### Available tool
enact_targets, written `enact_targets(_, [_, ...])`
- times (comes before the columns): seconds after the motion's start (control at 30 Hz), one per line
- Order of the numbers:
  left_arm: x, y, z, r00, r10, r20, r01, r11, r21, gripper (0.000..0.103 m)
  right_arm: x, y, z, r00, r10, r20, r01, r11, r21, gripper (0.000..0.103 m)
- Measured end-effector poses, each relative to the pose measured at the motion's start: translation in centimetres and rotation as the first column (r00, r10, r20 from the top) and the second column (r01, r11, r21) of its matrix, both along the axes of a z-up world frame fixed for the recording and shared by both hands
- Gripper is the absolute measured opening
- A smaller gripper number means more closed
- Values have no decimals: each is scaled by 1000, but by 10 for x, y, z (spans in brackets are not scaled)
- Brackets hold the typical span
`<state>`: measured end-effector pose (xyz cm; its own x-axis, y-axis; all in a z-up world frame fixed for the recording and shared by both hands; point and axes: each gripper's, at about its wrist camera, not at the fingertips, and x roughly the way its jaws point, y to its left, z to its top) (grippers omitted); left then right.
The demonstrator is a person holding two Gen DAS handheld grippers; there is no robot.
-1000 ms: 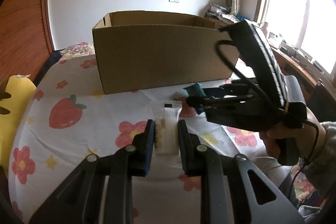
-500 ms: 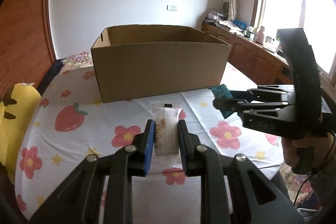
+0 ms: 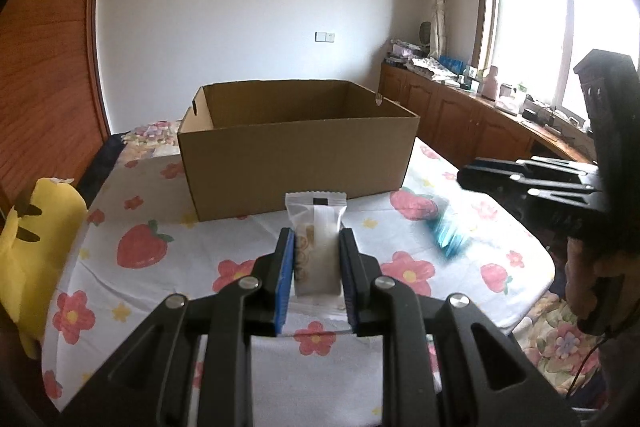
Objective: Organize snacks
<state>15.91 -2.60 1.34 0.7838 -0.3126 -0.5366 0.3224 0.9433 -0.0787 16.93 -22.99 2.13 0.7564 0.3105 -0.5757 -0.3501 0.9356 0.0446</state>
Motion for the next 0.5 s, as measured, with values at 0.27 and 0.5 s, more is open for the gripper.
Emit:
enact_targets(0.27, [1,-3,-1,1000,-3,-1,3,1000,5,20,-5,-6,9,999,-19,39,21,999,-44,23])
enact_targets(0.5, [5,-3,-13,1000,-7,-28,7,1000,0,20,-4,8,-54,991,81,-106,-89,993,-72,48])
